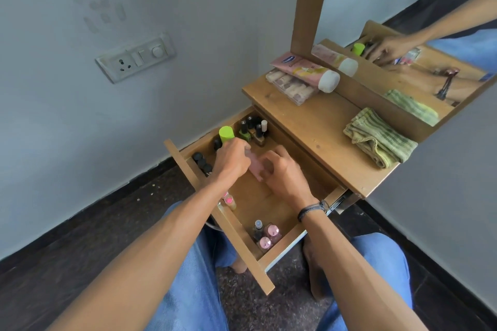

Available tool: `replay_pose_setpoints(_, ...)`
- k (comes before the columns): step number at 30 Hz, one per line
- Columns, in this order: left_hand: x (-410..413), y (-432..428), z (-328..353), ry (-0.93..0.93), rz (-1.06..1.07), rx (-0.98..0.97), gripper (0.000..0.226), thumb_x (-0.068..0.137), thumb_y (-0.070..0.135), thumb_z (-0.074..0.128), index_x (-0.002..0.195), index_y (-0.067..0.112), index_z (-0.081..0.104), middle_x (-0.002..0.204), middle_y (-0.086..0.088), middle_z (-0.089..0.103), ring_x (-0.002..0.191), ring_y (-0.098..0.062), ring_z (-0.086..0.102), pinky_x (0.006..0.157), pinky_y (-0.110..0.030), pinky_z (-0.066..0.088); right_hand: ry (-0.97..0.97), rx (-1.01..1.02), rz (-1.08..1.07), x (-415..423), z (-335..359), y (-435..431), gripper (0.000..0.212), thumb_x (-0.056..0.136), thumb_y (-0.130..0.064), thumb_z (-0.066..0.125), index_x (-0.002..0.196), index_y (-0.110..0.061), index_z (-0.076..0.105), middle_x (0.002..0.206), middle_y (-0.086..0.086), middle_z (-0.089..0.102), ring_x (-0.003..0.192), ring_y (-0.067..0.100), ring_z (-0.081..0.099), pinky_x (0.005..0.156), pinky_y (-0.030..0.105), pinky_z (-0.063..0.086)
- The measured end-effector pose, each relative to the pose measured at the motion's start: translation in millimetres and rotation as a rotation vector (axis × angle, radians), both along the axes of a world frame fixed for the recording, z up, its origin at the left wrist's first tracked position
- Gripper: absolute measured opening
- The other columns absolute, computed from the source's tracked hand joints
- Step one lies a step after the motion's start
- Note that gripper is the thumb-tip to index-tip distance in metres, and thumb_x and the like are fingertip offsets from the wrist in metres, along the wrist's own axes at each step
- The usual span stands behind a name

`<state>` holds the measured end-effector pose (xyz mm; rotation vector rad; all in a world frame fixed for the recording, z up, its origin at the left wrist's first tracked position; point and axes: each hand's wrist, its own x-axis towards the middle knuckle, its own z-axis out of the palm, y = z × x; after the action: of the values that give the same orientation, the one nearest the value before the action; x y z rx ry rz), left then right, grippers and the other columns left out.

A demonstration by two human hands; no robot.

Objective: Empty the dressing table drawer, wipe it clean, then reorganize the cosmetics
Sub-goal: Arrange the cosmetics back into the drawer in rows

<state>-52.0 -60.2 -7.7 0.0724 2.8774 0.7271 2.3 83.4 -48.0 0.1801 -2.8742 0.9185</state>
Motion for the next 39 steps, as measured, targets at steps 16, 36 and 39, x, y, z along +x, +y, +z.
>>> replay_pose_setpoints(16,0,0,-25,0.014,-0.269,-0.089,0.045,0.086,0.006,0.073,0.129,0.018,0.066,0.141,-0.009,0.05,0.133,-0.028,0.045,0.111,-0.04,0.037,0.2,0.297,-0.43,-89,120,81,0.052,0.082,-0.012,0.058,0.134,-0.014,0.056,0.14,0.017,0.05,0.124,0.043,0.048,0.094,0.055,0.047)
replay_pose_setpoints(36,-14,-24,6,0.053,-0.075,0.233,0.039,0.09,-0.008,0.059,0.11,0.022,0.073,0.121,0.009,0.065,0.102,-0.006,0.063,0.081,-0.016,0.049,0.308,-0.023,-0.472,-77,116,85,0.055,0.088,-0.004,0.059,0.142,-0.01,0.051,0.127,0.021,0.061,0.119,0.041,0.05,0.105,0.048,0.04)
replay_pose_setpoints(39,-11,-34,18,0.011,0.001,0.378,0.037,0.09,-0.007,0.059,0.108,0.022,0.073,0.108,0.011,0.07,0.091,0.001,0.064,0.072,-0.005,0.046,0.31,-0.078,-0.426,-41,120,68,0.058,0.085,-0.012,0.065,0.141,-0.015,0.051,0.129,0.019,0.058,0.114,0.039,0.051,0.096,0.042,0.039)
